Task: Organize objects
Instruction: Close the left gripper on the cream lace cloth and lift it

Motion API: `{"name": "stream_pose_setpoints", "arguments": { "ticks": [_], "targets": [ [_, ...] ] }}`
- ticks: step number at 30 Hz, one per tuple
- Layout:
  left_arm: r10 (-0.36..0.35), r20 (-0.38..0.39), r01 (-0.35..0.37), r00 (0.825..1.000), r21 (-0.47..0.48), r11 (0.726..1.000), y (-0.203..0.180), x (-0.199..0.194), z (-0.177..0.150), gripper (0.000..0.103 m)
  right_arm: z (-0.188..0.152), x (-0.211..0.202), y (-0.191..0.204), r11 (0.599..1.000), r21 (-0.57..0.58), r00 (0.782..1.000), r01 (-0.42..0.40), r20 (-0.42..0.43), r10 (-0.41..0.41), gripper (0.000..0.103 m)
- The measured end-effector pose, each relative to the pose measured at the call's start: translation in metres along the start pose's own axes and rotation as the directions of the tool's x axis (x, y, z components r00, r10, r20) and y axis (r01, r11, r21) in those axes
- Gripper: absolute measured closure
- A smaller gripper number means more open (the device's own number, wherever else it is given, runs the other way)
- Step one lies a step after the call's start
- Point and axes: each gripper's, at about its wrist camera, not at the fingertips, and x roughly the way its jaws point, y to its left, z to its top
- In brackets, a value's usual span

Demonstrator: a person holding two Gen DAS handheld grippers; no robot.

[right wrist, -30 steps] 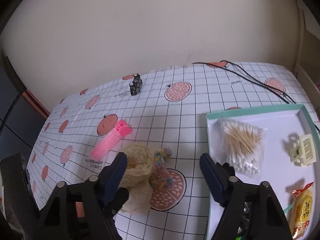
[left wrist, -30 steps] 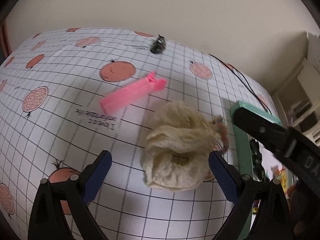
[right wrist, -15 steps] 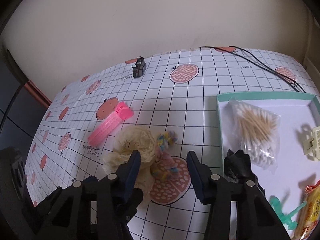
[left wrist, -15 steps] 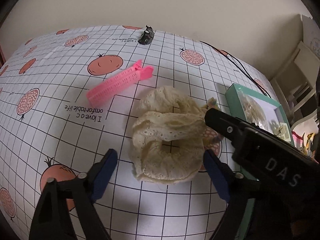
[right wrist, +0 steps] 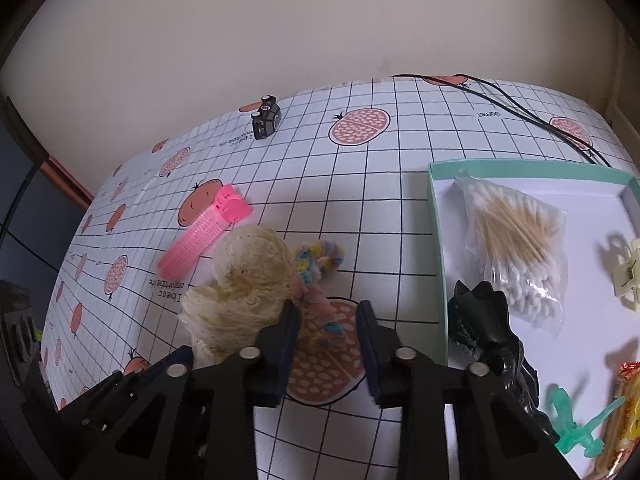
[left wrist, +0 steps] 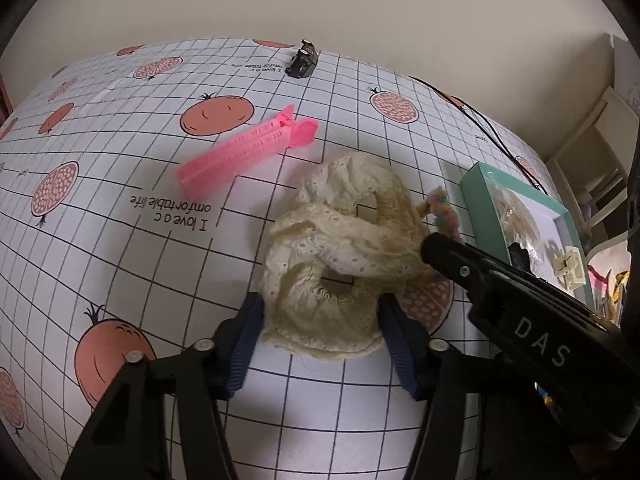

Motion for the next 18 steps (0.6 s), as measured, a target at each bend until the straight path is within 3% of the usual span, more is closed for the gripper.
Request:
{"name": "stream_pose_setpoints", "arguments": {
  "ticks": [6, 18],
  "targets": [
    [0.014, 0.006, -0.014, 1.000, -0.015, 1.000, 0.004, -0.001, 0.001, 0.059, -0.001, 0.001, -0.002, 1.000, -0.003, 1.000, 0.013, -0.008, -0.013, 0.087],
    [0.049, 0.014, -0.047, 0.999, -0.086, 0.995, 0.017, -0.001, 0.004, 0.083, -0.002, 0.000, -0.007, 1.000, 0.006, 1.000, 0.015, -0.012, -0.015, 0.091]
  ]
}}
